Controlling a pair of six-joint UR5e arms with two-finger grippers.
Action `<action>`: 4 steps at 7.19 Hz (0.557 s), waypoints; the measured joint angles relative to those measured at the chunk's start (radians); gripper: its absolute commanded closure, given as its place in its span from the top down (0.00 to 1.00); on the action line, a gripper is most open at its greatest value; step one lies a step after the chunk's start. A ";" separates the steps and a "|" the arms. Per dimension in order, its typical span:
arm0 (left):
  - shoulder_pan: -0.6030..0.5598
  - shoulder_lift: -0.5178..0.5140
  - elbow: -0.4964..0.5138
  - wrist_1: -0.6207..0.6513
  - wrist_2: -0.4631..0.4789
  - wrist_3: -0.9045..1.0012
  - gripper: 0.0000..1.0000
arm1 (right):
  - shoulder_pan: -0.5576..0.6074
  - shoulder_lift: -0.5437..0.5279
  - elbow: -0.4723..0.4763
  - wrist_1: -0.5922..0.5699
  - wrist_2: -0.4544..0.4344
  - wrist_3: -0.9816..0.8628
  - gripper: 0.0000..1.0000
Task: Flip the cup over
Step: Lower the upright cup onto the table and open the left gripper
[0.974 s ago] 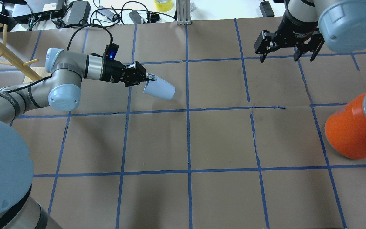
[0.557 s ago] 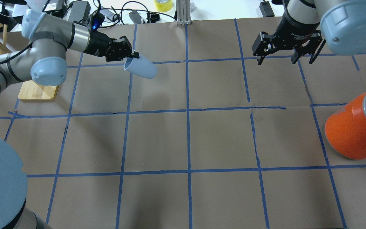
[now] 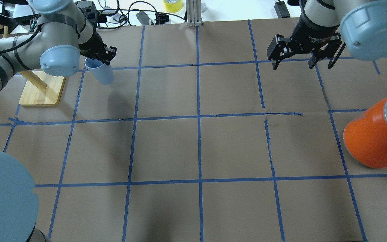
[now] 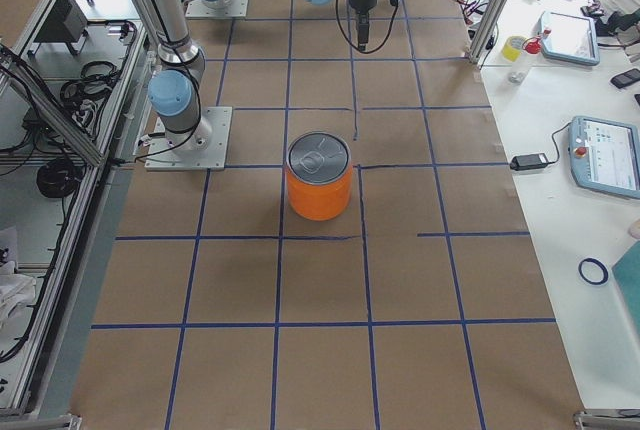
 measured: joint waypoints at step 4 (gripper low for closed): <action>-0.004 -0.009 -0.070 0.122 0.031 0.024 0.00 | 0.000 0.001 0.010 0.001 -0.003 -0.005 1.00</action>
